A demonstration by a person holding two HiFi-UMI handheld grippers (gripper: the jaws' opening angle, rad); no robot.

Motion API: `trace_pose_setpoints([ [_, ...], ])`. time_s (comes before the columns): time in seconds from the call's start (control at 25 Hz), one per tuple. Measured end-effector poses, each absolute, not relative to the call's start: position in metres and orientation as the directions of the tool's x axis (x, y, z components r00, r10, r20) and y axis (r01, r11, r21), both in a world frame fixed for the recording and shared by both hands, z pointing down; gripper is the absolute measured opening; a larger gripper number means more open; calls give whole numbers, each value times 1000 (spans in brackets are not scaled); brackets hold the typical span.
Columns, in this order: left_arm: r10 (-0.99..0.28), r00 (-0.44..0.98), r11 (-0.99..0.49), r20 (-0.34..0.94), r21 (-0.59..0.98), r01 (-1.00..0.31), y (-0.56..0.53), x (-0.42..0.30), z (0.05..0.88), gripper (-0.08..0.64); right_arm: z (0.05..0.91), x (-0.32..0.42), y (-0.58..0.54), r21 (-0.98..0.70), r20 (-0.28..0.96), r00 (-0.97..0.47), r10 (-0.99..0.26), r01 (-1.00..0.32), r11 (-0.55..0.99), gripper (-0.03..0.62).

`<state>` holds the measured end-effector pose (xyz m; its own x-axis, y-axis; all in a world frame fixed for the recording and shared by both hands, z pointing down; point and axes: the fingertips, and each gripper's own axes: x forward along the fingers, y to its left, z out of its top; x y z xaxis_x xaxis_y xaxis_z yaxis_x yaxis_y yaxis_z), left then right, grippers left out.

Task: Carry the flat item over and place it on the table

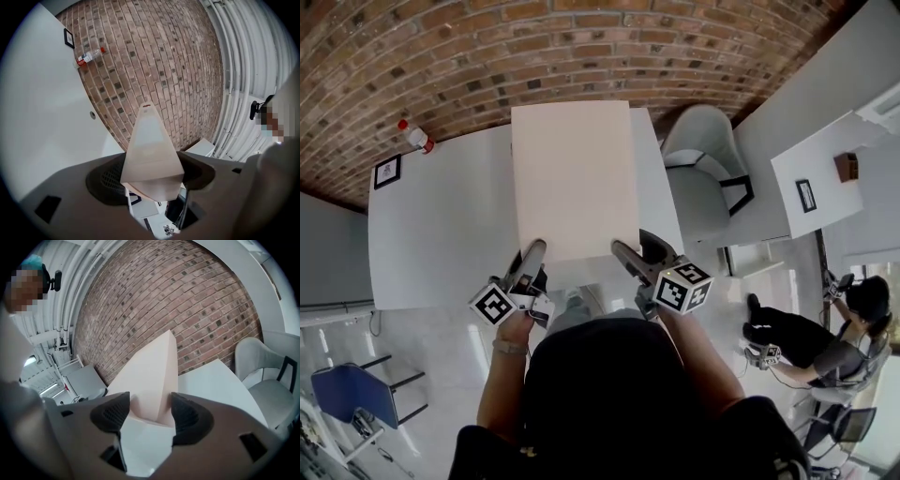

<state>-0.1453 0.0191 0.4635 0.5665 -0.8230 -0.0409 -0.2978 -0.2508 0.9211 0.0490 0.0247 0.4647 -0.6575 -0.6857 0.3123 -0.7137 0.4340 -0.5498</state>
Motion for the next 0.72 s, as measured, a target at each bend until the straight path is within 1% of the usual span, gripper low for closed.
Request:
trace_pose_setpoints([
  [0.32, -794, 608, -180, 8, 952, -248, -33, -153, 493, 321, 484, 40, -20, -545, 365, -605, -707, -755, 364, 282],
  [0.52, -782, 622, -125, 44, 966, -225, -55, -140, 513, 321, 502, 51, -41, -551, 406, -590, -698, -767, 328, 282],
  [0.72, -780, 621, -95, 73, 968, -234, -81, -121, 528, 321, 519, 70, -65, -567, 447, -590, -672, -768, 297, 282],
])
